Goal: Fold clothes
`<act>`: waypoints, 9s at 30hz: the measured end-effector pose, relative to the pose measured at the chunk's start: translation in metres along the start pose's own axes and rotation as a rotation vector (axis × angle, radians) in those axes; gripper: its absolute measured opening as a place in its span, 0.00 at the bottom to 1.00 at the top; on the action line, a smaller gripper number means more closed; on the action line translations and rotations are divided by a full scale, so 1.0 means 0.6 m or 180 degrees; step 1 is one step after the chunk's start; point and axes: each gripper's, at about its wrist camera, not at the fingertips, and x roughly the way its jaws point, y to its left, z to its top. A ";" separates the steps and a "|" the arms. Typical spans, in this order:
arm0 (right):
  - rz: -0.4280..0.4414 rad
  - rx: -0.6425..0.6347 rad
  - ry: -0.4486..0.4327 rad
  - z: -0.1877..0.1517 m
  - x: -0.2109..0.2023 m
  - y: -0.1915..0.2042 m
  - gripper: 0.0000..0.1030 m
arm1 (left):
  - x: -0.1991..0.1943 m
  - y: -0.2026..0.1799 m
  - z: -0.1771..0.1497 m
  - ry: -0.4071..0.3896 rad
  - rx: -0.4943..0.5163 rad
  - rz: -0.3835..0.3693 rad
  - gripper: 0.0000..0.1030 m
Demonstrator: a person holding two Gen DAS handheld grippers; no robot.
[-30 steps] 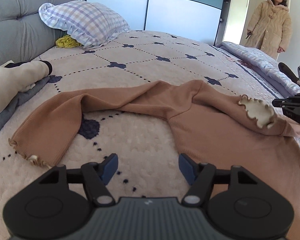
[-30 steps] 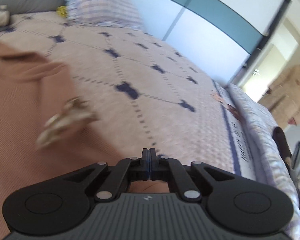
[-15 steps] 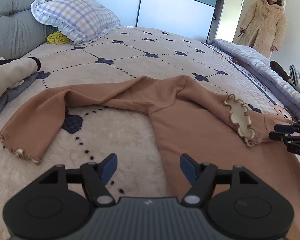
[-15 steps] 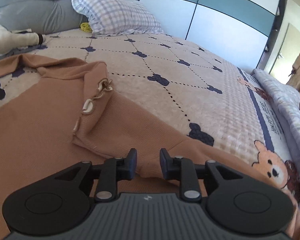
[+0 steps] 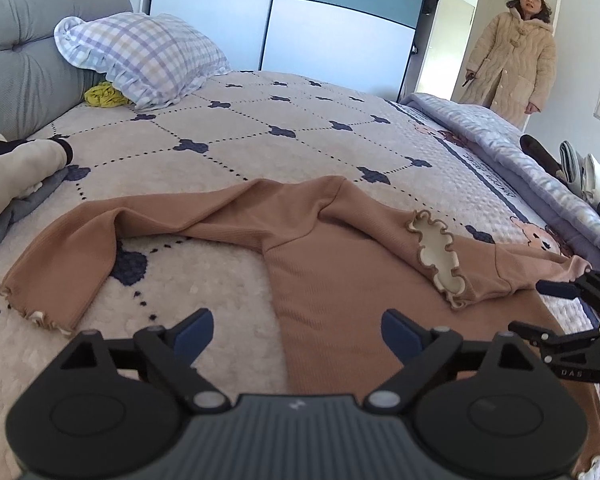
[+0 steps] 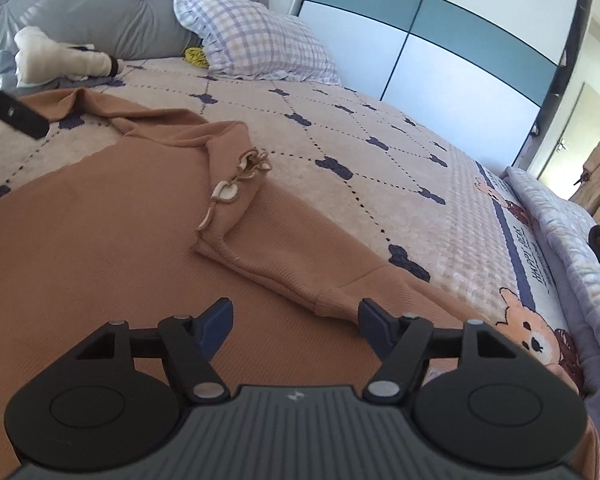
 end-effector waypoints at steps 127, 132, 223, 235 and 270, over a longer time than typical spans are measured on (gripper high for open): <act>0.0119 0.2798 0.0083 -0.285 -0.301 -0.128 0.60 | -0.192 0.058 -0.157 0.0356 -0.0391 -0.0196 0.89; 0.0566 0.2995 0.0067 -0.276 -0.267 -0.125 0.47 | -0.165 0.023 -0.162 0.0417 -0.0362 -0.0350 0.84; 0.0385 0.1590 0.0444 0.074 0.200 -0.309 0.38 | 0.308 -0.015 0.220 0.0372 0.0542 -0.0050 0.74; 0.0248 0.0642 0.0425 0.091 0.267 -0.255 0.10 | 0.362 -0.065 0.205 0.0240 0.0842 0.0036 0.09; 0.0973 0.2842 0.0455 -0.210 -0.149 -0.162 0.55 | -0.024 0.022 -0.090 0.0511 0.0093 -0.0310 0.65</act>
